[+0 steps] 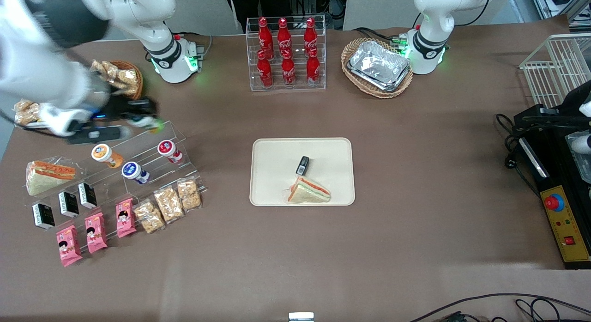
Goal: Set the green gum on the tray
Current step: 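Carry the green gum bottle over to the cream tray, then lower the bottle onto the tray beside the black box and open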
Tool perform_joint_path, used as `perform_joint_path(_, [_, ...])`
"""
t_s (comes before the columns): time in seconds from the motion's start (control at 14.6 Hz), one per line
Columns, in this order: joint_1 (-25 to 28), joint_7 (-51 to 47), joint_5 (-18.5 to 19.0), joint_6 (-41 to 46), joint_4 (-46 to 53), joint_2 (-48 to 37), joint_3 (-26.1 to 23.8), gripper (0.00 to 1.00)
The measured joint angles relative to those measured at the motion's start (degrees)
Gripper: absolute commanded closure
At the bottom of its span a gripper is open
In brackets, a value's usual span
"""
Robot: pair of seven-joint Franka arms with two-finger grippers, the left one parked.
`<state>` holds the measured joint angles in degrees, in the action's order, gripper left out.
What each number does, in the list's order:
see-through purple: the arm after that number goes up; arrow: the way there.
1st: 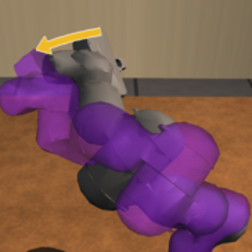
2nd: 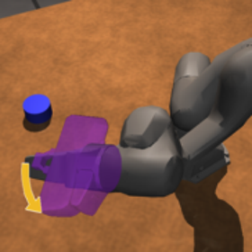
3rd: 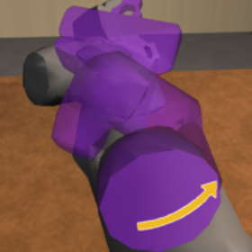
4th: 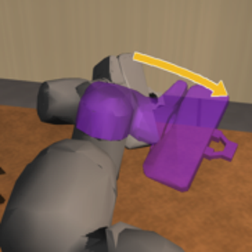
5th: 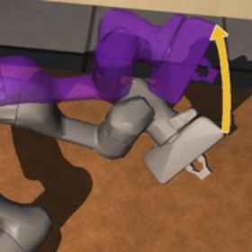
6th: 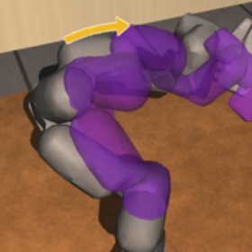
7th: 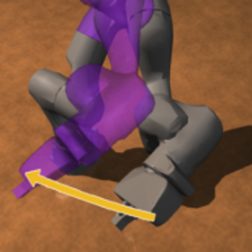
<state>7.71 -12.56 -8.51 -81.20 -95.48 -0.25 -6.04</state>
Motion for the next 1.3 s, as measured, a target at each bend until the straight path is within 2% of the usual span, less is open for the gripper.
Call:
perform_joint_path(0.21, [5.4, -8.5, -3.5, -2.4, 0.0, 1.7, -2.4, 0.76])
perform_joint_path(0.34, [8.9, -12.9, -4.7, -7.4, -0.6, 3.7, -2.4, 0.76])
perform_joint_path(0.62, [16.3, -17.8, -4.9, -22.9, -6.8, 7.7, -2.5, 0.75])
perform_joint_path(0.89, [22.9, -18.4, -4.9, -43.1, -18.1, 11.3, -2.5, 0.75])
perform_joint_path(1.1, [25.6, -18.6, -4.9, -50.6, -22.0, 15.8, -2.5, 0.75])
perform_joint_path(1.3, [25.6, -18.5, -4.9, -56.3, -24.6, 18.7, -2.2, 0.74])
